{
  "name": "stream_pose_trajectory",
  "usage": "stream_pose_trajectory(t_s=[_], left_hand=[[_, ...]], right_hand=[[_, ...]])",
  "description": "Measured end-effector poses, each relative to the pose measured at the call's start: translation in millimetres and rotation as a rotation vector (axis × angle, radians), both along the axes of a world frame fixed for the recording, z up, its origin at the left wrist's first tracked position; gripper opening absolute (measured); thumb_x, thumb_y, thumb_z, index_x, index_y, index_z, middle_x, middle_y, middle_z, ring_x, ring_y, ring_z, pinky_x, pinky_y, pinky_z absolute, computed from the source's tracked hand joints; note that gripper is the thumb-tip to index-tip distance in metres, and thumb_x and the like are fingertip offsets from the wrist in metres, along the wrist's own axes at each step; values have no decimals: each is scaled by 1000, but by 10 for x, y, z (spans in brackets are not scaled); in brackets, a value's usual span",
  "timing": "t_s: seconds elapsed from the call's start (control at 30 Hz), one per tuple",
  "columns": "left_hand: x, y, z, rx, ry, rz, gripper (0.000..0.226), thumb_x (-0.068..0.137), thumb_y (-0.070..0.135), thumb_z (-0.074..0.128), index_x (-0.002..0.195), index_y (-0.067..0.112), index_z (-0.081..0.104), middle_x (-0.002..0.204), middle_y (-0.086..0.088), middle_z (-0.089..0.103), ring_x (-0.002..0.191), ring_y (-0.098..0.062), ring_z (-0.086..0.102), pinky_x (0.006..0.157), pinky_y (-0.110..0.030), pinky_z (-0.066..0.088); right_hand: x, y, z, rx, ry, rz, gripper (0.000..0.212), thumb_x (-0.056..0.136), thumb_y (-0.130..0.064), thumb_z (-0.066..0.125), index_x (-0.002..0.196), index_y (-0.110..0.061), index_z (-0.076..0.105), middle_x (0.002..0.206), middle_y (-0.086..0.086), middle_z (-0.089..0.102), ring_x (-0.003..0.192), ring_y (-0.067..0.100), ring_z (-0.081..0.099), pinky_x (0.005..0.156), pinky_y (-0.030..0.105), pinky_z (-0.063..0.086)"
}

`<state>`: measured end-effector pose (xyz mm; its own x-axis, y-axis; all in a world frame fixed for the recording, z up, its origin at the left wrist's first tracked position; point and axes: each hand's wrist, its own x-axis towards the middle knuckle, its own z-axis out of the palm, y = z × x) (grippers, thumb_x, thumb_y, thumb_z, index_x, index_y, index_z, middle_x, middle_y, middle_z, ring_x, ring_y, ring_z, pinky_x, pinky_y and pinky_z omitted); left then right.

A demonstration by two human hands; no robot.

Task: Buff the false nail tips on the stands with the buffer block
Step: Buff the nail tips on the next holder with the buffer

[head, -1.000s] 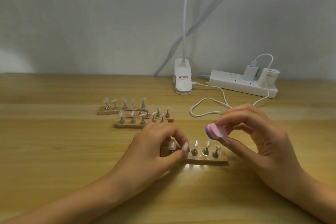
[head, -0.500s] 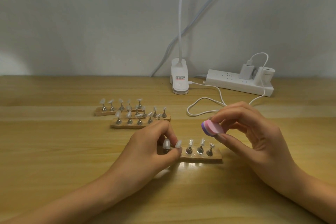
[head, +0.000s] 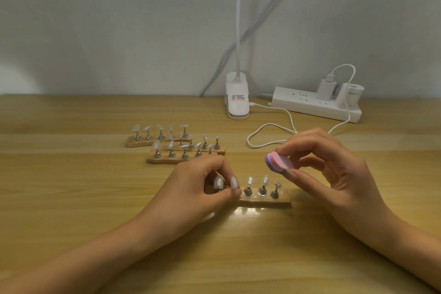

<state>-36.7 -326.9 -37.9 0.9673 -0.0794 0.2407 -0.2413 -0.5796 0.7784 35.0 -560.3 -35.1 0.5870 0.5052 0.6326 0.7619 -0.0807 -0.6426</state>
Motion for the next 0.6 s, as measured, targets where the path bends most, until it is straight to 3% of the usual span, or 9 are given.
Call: stream_pose_trajectory(t_s=[0.13, 0.23, 0.4, 0.5, 0.6], left_hand=[[2, -42, 50, 67, -7, -29, 17, 83, 17, 76, 86, 32, 68, 78, 31, 61, 67, 0, 54, 63, -8, 38], [33, -96, 97, 139, -24, -29, 16, 80, 24, 77, 87, 35, 68, 81, 33, 58, 70, -5, 54, 64, -16, 37], [24, -178, 65, 84, -22, 4, 12, 79, 30, 80, 77, 31, 68, 66, 28, 58, 62, 3, 51, 65, -24, 32], [-4, -190, 36, 132, -110, -33, 14, 84, 25, 75, 79, 31, 63, 83, 17, 64, 81, -3, 59, 78, -38, 43], [-48, -225, 23, 295, -338, -16, 13, 84, 26, 70, 82, 35, 60, 101, 20, 62, 103, -6, 58, 95, -41, 35]], right_hand=[[3, 7, 0, -4, 12, 8, 22, 89, -29, 67, 110, -21, 68, 106, -6, 64, 92, 23, 65, 78, 26, 55], [2, 11, 2, -4, 18, 12, 21, 90, -29, 67, 110, -21, 68, 105, -6, 64, 92, 22, 65, 78, 26, 55], [4, 23, 12, 2, 62, 22, 22, 89, -31, 67, 110, -23, 68, 105, -7, 65, 92, 21, 65, 78, 25, 55], [2, 29, 13, 10, 92, 18, 21, 89, -31, 68, 108, -23, 69, 104, -8, 66, 91, 21, 65, 78, 24, 55], [6, 28, 18, 19, 147, 17, 19, 86, -32, 70, 105, -26, 72, 104, -4, 68, 92, 22, 65, 78, 26, 55]])
